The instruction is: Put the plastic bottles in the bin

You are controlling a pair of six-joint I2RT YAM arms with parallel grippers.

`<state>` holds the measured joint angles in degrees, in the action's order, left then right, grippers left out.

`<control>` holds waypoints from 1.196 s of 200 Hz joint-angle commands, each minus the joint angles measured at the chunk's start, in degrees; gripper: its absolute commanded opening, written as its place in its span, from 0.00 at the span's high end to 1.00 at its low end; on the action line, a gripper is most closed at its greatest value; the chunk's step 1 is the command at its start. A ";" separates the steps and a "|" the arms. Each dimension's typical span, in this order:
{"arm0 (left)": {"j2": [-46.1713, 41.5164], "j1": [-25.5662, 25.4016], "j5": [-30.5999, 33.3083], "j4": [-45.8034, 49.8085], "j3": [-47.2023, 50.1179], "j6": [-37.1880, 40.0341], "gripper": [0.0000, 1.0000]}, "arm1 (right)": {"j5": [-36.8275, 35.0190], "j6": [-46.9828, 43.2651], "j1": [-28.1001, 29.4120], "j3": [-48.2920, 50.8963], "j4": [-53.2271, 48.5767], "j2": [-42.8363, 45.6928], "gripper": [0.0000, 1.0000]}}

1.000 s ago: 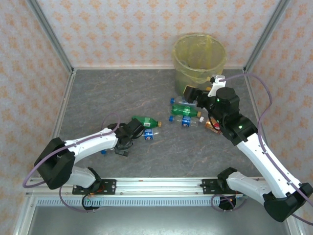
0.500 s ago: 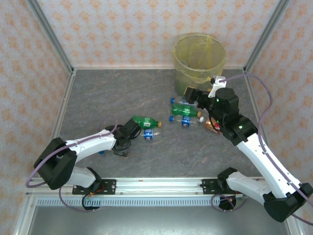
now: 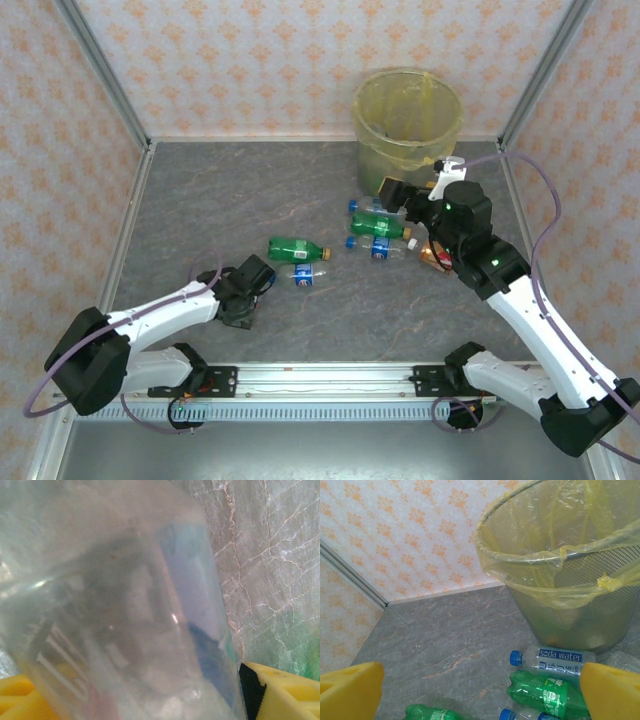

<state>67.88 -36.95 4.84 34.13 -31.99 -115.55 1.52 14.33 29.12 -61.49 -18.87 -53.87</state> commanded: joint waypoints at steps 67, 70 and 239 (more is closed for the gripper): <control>5.66 -1.84 -1.31 -0.40 -4.88 0.88 0.18 | 0.15 1.89 0.39 -0.02 -0.12 1.09 0.00; 5.87 -1.95 -1.48 -0.61 -4.78 0.85 0.18 | 0.00 1.85 0.35 -0.02 -0.12 1.12 0.00; 1.41 -2.08 3.23 0.10 -1.41 2.26 0.50 | 0.68 2.44 0.33 -1.39 0.81 -0.16 0.00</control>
<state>71.31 -39.00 4.25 32.12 -34.26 -115.00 1.72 16.01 29.12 -61.49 -19.22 -53.71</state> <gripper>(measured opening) 0.516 0.997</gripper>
